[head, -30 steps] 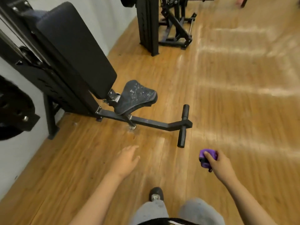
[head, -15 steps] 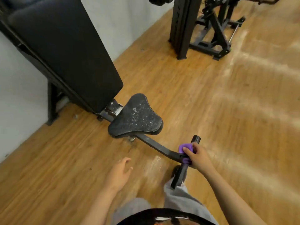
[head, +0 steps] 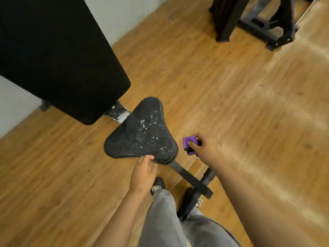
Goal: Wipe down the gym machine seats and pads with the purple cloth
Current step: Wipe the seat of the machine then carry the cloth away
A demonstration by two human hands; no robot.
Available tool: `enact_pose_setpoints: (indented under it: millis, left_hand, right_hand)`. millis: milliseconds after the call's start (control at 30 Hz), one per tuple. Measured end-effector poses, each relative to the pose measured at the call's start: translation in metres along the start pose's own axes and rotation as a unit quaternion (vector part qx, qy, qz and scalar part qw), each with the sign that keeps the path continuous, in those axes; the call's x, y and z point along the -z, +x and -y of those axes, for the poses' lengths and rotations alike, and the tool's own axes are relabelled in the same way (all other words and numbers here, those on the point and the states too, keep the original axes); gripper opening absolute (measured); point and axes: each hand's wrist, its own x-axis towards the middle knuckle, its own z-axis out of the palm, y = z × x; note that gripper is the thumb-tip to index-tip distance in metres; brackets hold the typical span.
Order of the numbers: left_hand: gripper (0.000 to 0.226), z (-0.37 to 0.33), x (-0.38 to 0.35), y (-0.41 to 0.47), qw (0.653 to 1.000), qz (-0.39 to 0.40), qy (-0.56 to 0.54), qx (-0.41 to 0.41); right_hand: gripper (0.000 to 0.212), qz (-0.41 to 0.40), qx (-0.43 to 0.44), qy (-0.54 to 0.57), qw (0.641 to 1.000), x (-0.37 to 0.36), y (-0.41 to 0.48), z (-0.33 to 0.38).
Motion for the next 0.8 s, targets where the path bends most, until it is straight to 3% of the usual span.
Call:
enact_pose_setpoints:
  millis: [133,233,333,467,667,733,800]
  left_hand:
    - [0.039,0.004,-0.02,0.025,0.993,-0.089,-0.036,0.062]
    - [0.051,-0.003,-0.045,0.032,0.964,-0.18,-0.104,0.168]
    - [0.06,-0.011,-0.082,0.039,0.932,-0.248,-0.147,0.22]
    - [0.072,-0.024,-0.125,0.063,0.848,-0.353,-0.219,0.329]
    - [0.057,-0.052,-0.15,0.12,0.71,-0.506,-0.272,0.407]
    - [0.055,-0.053,-0.149,0.133,0.681,-0.531,-0.235,0.446]
    - [0.056,-0.05,-0.152,0.139,0.676,-0.537,-0.194,0.465]
  right_hand:
    - [0.008,0.005,0.0,0.036,0.999,-0.009,0.023,-0.022]
    - [0.011,0.032,-0.001,0.044,0.999,-0.015,0.045,-0.043]
    - [0.013,0.08,0.018,0.07,0.994,-0.019,0.069,-0.059]
    - [0.011,0.13,0.099,0.106,0.981,-0.027,0.097,-0.08]
    - [0.021,0.173,0.151,0.156,0.961,-0.044,0.108,-0.099]
    - [0.023,0.175,0.155,0.166,0.958,-0.049,0.118,-0.106]
    - [0.023,0.162,0.166,0.154,0.96,-0.058,0.141,-0.105]
